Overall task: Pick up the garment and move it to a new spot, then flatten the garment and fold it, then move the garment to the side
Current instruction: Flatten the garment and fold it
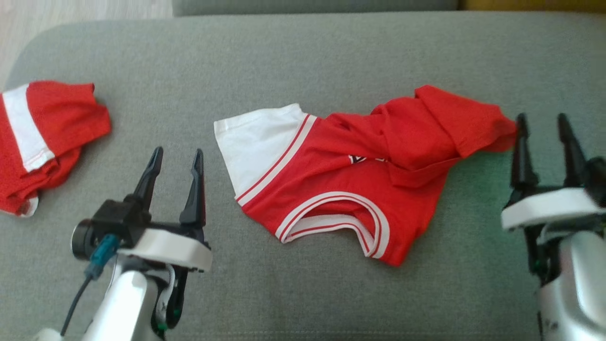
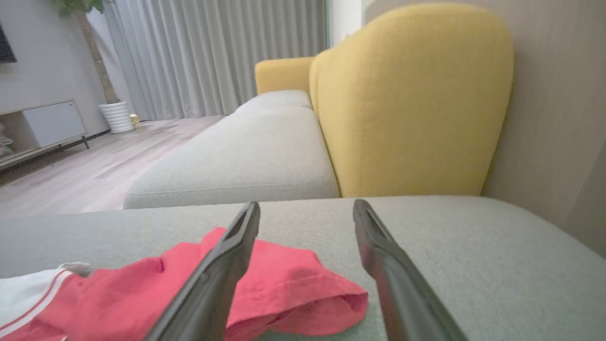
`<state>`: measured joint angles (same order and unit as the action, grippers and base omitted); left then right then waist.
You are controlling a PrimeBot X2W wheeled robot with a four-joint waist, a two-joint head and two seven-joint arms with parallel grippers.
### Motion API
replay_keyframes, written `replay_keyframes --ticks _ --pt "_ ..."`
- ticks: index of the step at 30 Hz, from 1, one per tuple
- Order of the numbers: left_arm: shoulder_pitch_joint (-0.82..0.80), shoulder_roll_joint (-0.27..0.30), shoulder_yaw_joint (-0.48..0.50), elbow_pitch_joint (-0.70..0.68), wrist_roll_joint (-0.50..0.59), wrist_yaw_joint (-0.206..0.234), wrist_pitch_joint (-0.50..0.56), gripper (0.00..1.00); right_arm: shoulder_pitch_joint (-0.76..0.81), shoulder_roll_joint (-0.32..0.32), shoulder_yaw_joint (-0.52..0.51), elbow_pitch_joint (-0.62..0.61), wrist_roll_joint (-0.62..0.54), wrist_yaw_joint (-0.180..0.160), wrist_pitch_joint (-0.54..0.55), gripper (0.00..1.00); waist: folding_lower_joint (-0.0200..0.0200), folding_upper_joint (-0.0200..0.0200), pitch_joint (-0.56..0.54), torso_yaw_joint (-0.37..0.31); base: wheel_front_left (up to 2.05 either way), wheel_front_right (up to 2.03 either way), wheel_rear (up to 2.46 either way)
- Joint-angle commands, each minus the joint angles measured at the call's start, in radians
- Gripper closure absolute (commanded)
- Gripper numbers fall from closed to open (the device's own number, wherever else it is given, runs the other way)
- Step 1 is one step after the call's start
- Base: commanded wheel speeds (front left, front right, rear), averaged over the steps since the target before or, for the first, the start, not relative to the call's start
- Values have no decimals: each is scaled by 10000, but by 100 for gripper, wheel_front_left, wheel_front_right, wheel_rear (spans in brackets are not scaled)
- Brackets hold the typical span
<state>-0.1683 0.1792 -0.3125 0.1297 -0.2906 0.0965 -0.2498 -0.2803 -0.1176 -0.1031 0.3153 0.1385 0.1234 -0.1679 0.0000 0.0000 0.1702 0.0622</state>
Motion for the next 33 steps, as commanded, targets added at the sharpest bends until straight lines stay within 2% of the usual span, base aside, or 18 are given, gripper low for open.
replay_keyframes --ticks 1,8,14,20,33 --pt "-118 162 382 -290 106 39 -120 0 -41 -50 299 -464 -102 73 -38 0 0 0 -135 -100 0 0 0" --pt "308 200 348 -221 121 62 -120 0 1684 211 1272 -2466 -603 73 745 0 0 0 -633 -291 0 0 0" --pt "595 244 281 -221 92 119 -94 0 2798 339 1852 -3518 -703 73 1329 0 0 0 -862 -391 0 0 0" --pt "747 318 262 -271 59 185 -34 0 3145 415 1941 -3965 -637 73 1593 0 0 0 -931 -452 0 0 0" --pt "775 346 193 -354 -34 287 -7 0 3107 554 1896 -4012 -419 73 1627 0 0 0 -916 -374 0 0 0"
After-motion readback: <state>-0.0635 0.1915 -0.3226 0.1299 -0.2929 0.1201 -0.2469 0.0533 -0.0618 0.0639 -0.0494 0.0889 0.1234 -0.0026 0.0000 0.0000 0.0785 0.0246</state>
